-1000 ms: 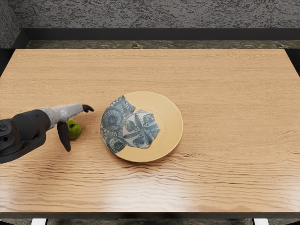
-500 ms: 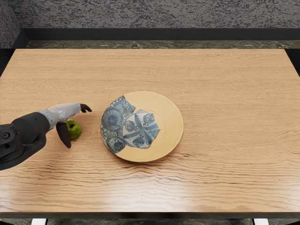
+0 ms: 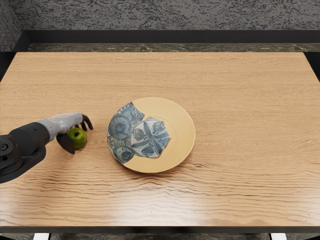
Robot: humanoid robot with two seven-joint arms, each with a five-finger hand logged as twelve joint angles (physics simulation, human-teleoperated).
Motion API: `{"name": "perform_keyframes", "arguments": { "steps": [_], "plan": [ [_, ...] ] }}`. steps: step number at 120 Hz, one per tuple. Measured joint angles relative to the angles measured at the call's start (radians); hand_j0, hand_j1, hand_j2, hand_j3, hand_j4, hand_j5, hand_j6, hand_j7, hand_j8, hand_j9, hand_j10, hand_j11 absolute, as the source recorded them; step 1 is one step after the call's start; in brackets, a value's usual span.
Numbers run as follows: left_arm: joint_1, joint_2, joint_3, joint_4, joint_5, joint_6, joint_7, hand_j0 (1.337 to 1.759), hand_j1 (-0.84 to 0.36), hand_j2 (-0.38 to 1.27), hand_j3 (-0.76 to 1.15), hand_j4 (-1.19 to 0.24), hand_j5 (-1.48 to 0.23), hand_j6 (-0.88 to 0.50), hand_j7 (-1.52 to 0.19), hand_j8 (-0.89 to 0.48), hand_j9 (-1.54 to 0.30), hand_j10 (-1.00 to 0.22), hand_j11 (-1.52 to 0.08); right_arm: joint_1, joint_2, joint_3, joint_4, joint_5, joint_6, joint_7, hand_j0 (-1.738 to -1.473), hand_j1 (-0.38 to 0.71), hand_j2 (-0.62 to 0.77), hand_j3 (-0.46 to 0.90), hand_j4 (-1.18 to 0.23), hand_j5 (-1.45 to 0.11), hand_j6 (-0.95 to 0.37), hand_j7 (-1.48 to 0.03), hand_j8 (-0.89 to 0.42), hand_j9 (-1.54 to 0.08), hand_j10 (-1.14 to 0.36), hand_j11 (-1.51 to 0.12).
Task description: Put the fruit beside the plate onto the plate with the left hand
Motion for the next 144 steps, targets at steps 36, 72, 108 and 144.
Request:
{"name": "perform_keyframes", "arguments": {
  "steps": [36, 72, 108, 144],
  "plan": [
    [-0.001, 0.001, 0.0, -0.001, -0.003, -0.005, 0.0, 1.653, -0.25, 0.24, 0.0, -0.6, -0.83, -0.43, -0.82, -0.32, -0.83, -0.43, -0.83, 0.0, 0.0, 0.001, 0.0, 0.0, 0.0, 0.002, -1.658, -0.35, 0.0, 0.0, 0.0, 0.0, 0.0, 0.0, 0.0, 0.0, 0.0, 0.0],
    [-0.036, 0.0, -0.011, 0.0, -0.007, -0.013, 0.0, 1.651, -0.28, 0.27, 0.0, -0.62, -0.93, -0.37, -0.89, -0.26, -0.89, -0.39, -0.89, 0.0, 0.0, 0.002, -0.001, 0.0, -0.002, 0.003, -1.658, -0.35, 0.0, 0.0, 0.0, 0.0, 0.0, 0.0, 0.0, 0.0, 0.0, 0.0],
    [-0.076, -0.001, -0.037, 0.004, -0.013, -0.024, 0.0, 1.651, -0.29, 0.28, 0.0, -0.62, -0.95, -0.35, -0.9, -0.25, -0.91, -0.37, -0.91, 0.003, 0.0, 0.004, -0.001, 0.0, -0.003, 0.004, -1.658, -0.35, 0.0, 0.0, 0.0, 0.0, 0.0, 0.0, 0.0, 0.0, 0.0, 0.0],
    [-0.123, -0.059, -0.132, 0.004, -0.024, -0.083, 0.0, 1.651, -0.31, 0.31, 0.0, -0.61, -0.96, -0.34, -0.9, -0.23, -0.9, -0.36, -0.9, 0.006, 0.0, 0.005, -0.001, 0.0, -0.003, 0.004, -1.658, -0.35, 0.0, 0.0, 0.0, 0.0, 0.0, 0.0, 0.0, 0.0, 0.0, 0.0]
  ]
}}
